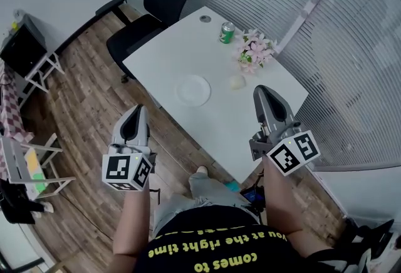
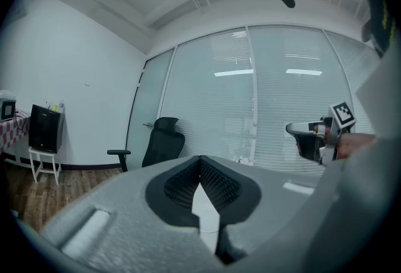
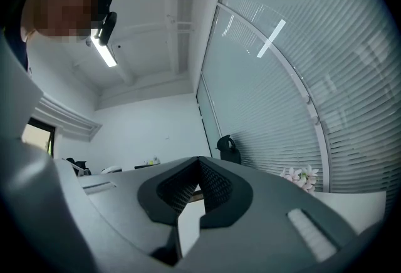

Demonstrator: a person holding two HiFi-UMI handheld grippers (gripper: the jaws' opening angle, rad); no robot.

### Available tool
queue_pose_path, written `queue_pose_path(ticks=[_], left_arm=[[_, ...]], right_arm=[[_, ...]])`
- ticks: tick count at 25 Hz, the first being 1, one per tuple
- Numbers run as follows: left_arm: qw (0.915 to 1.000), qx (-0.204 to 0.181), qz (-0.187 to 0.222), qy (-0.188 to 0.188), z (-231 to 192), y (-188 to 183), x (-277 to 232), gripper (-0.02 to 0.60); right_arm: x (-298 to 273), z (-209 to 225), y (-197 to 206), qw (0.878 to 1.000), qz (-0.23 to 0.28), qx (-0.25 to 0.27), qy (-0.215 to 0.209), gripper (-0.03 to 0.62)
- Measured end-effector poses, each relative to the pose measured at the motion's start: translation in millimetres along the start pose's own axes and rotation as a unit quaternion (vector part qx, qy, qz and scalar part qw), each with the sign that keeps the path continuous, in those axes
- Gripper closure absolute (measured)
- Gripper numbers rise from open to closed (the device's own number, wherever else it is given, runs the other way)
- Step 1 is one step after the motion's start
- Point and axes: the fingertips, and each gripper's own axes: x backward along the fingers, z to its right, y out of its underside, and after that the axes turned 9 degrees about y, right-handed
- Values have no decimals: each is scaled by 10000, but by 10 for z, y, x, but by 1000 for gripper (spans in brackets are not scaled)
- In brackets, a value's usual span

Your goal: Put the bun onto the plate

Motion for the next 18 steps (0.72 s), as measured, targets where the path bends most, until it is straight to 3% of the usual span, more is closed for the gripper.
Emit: queue_pose_path(ticks=[18], left_arm=[[10000, 35, -84, -10, 77, 98, -438, 581]], right_arm=[[-211, 455, 5, 9999, -20, -95, 57, 591]])
